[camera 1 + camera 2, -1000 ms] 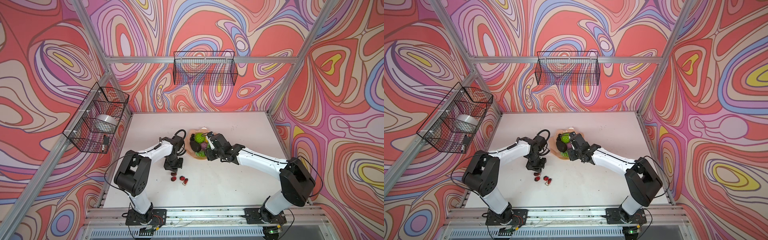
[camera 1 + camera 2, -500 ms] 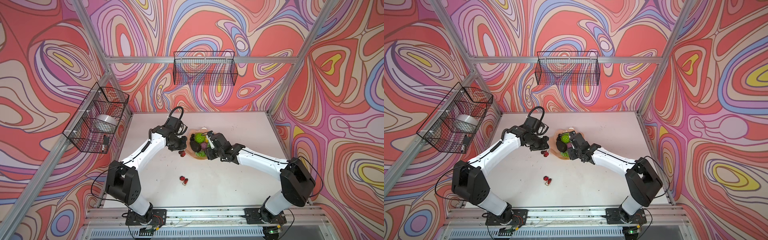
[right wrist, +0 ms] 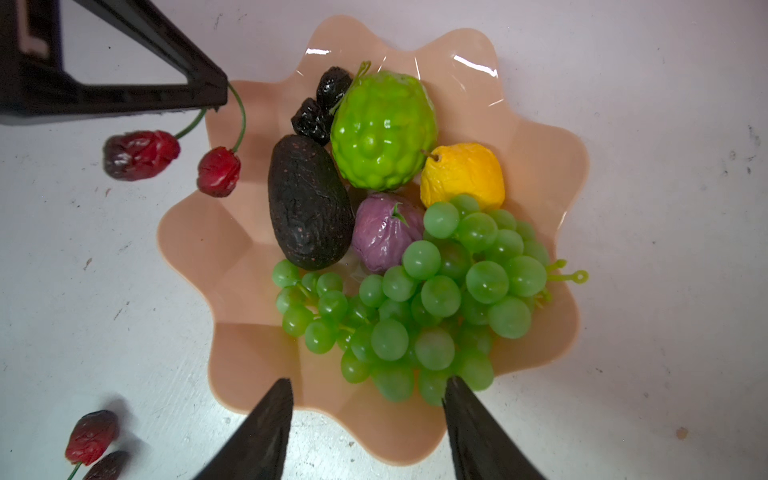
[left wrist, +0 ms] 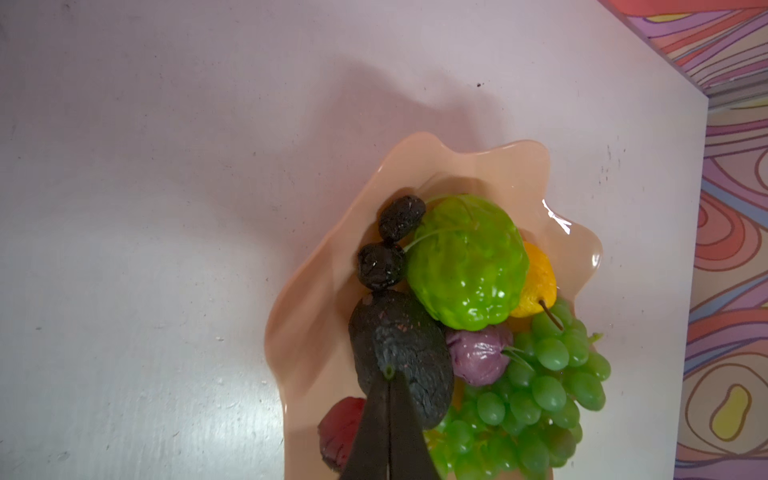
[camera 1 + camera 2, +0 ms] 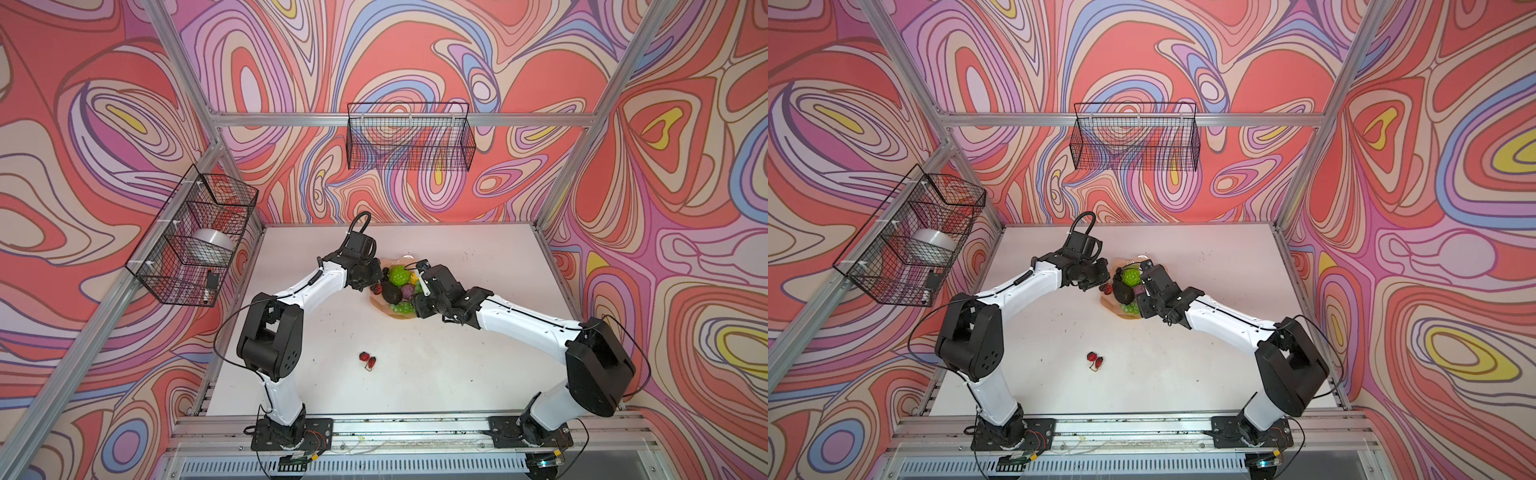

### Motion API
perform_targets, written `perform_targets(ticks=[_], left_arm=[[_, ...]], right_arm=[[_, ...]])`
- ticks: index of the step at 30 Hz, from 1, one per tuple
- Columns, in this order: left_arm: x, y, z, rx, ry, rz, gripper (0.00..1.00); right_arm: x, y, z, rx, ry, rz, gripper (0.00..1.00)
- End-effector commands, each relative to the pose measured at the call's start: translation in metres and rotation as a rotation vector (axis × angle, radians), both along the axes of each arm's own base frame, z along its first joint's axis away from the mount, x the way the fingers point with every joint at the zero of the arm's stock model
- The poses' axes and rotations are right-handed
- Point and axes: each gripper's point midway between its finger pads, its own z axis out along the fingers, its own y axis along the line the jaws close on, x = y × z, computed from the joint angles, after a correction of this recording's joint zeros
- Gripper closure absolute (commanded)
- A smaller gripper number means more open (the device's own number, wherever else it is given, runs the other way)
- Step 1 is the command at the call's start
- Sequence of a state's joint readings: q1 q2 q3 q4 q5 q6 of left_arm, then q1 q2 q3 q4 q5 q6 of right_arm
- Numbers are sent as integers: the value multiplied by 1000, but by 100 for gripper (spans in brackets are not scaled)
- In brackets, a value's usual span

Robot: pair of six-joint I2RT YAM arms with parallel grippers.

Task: Place and organize the fake fruits in the fruit bowl
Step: 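Carry the red cherries with the left gripper into the bowl beside the avocado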

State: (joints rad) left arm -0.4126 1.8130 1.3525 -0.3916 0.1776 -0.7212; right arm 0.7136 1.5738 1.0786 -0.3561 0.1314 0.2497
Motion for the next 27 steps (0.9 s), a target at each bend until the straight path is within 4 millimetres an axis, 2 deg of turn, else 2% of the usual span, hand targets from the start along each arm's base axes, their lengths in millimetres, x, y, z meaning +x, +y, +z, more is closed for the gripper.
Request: perform_targets(ticks=[1, 8, 11, 18, 22, 27], left_arm=[[11, -3, 0, -40, -34, 71, 100], [6, -8, -17, -81, 18, 106, 100], [6, -6, -18, -74, 15, 115, 94], [14, -13, 2, -91, -27, 89, 71], [13, -8, 17, -79, -58, 87, 64], [8, 0, 37, -39, -99, 75, 63]], right_arm=[[-4, -4, 4, -3, -4, -12, 39], [-5, -4, 3, 2, -1, -11, 39], [-5, -4, 4, 2, -2, -12, 39], [-3, -3, 15, 11, -18, -11, 39], [-3, -4, 25, 24, -36, -14, 38], [-4, -3, 28, 32, -36, -10, 38]])
